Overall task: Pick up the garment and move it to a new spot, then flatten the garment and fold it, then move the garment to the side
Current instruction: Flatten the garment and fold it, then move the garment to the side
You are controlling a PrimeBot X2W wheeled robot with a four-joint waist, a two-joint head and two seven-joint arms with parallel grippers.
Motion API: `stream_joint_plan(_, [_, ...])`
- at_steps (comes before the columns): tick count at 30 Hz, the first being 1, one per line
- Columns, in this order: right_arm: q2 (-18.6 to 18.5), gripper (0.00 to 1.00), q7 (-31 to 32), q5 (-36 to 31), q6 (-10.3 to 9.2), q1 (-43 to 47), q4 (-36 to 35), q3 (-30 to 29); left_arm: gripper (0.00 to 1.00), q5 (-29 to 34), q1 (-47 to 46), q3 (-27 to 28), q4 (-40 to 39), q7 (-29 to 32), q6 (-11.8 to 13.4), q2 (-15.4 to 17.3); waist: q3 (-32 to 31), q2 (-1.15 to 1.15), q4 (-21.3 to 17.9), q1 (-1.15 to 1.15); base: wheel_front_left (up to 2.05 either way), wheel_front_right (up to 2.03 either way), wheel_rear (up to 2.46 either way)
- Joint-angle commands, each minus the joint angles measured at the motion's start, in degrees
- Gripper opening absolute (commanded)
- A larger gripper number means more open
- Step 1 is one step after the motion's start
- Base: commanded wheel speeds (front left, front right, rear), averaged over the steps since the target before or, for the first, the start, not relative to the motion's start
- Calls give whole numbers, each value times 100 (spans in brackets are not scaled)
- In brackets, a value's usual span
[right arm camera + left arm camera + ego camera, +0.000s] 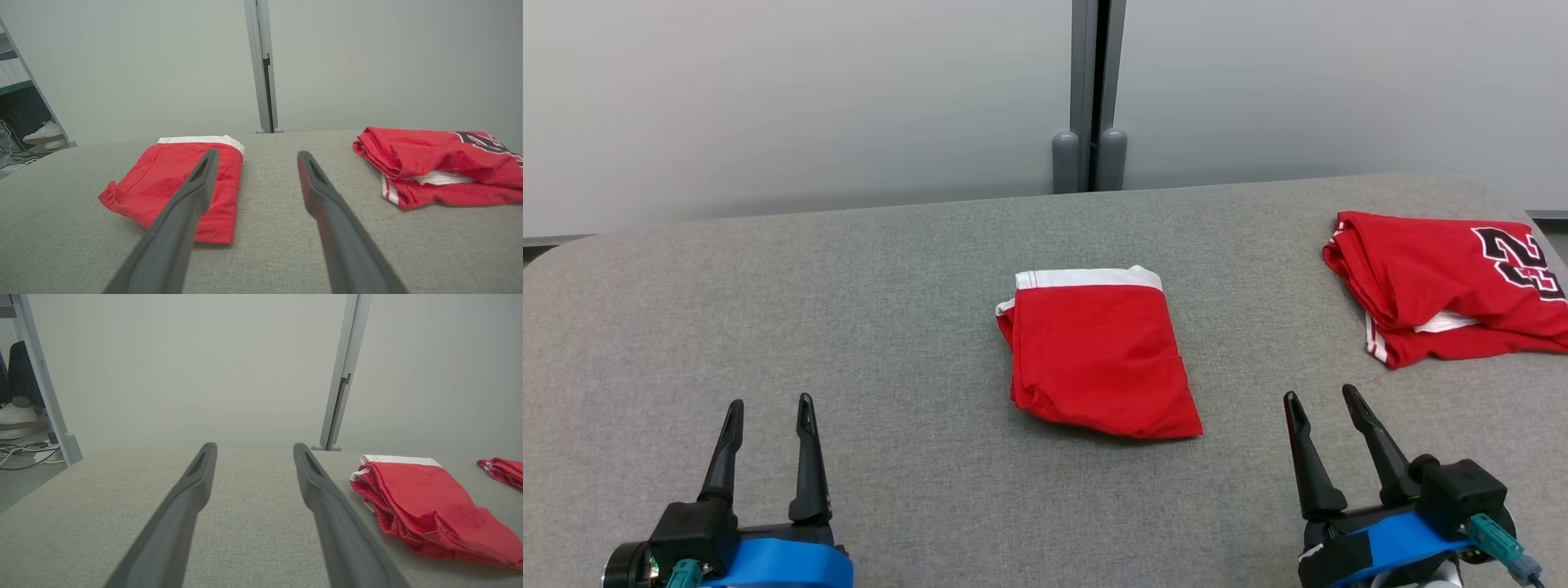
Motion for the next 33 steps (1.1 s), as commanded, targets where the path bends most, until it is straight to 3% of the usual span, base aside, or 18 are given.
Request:
stream_joint_plan(1, [14, 100, -12, -55, 1, 88, -7, -13, 100, -35, 54, -1, -27, -13, 31, -1, -11, 0, -3, 0, 0, 0, 0])
stream_joint_plan(25, [38, 100, -12, -91, 1, 89, 127, -62, 100, -46, 53, -21, -62, -13, 81, -1, 2, 0, 19, 0, 0, 0, 0])
stream_joint_plan(33, [-99, 100, -12, -91, 1, -466, 241, 126, 100, -74, -72, -107, -84, -13, 100, -1, 155, 0, 124, 0, 0, 0, 0])
